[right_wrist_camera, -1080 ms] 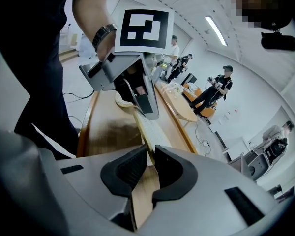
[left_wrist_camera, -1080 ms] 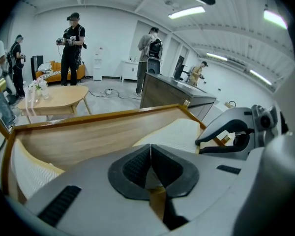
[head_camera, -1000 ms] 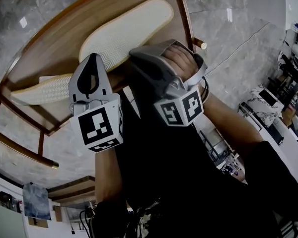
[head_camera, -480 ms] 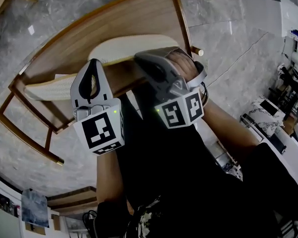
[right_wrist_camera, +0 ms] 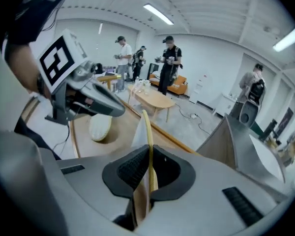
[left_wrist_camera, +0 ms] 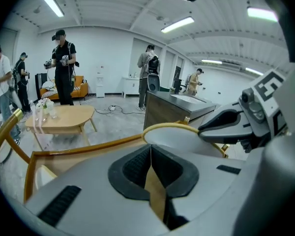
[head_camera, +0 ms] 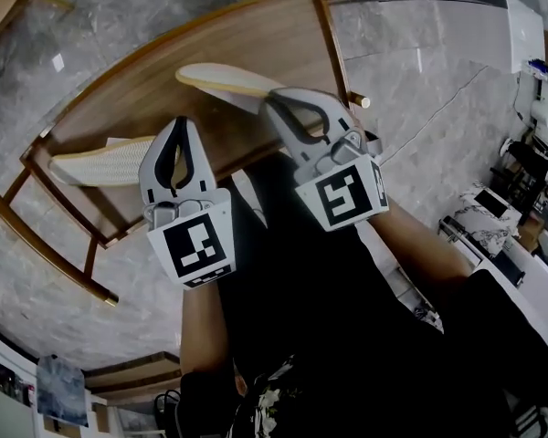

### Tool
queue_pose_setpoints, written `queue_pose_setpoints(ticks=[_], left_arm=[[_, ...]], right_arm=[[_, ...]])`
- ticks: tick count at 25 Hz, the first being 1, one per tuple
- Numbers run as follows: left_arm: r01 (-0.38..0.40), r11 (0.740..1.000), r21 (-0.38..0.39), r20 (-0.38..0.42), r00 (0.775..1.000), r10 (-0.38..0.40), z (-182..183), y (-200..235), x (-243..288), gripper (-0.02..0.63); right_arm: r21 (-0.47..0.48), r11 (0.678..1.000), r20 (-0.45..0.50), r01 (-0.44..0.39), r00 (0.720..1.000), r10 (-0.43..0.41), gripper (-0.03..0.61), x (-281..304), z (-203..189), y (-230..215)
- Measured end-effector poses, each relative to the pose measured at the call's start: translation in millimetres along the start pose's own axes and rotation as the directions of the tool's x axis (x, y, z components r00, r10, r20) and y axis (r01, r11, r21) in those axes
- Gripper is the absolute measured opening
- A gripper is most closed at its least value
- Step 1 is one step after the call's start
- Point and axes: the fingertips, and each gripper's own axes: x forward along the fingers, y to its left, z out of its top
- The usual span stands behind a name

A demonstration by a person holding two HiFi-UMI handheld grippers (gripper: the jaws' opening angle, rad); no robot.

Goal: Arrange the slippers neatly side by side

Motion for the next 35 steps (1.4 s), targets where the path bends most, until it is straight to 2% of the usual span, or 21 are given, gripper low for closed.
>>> queue_pose_setpoints(ticks=[2,4,10,14,22,28,35], left_arm=[[0.007,1.0,-0.003,0.0,1.0,-0.007,0.1,-3.3,3.3,0.005],[0.021,1.0,-0.001,0.001,1.0,-0.021,1.9,-9.6,7.5,0.005],[0.076,0.997,0.02,-0.011,0.997,-0.076,3.1,-33.2,16.5,0.005],[0.081,0.996,0.033,-0.021,0.997,-0.081,1.5,-41.7,20.6,0.005],[0.084,0.996,0.025,-0.03,0.996,-0.083,-1.8,-58.1,33.6,0.005],[0.068,0.998,0.012,-0.026,0.997,-0.068,2.7,-66.6,43.4,0.005],[0.057,0.998,0.0,-0.029,0.998,-0.057,-7.0,-72.7,55.9,0.005]], right_arm=[[0.136,0.991,0.012,0.01,1.0,-0.011,0.02,-3.1,0.6,-8.2],[0.216,0.976,0.01,0.023,1.0,-0.026,0.019,-7.4,0.5,-16.6],[0.291,0.956,0.006,0.046,0.999,-0.05,0.02,-13.1,-11.5,-28.6],[0.369,0.926,0.002,0.082,0.996,-0.089,0.02,-14.6,-23.4,-38.0],[0.394,0.915,0.008,0.087,0.995,-0.098,0.02,-11.8,-39.8,-65.7],[0.455,0.886,0.012,0.087,0.995,-0.104,0.02,-12.6,-52.7,-83.6],[0.452,0.887,0.027,0.095,0.992,-0.12,0.02,-6.9,-66.0,-93.7]])
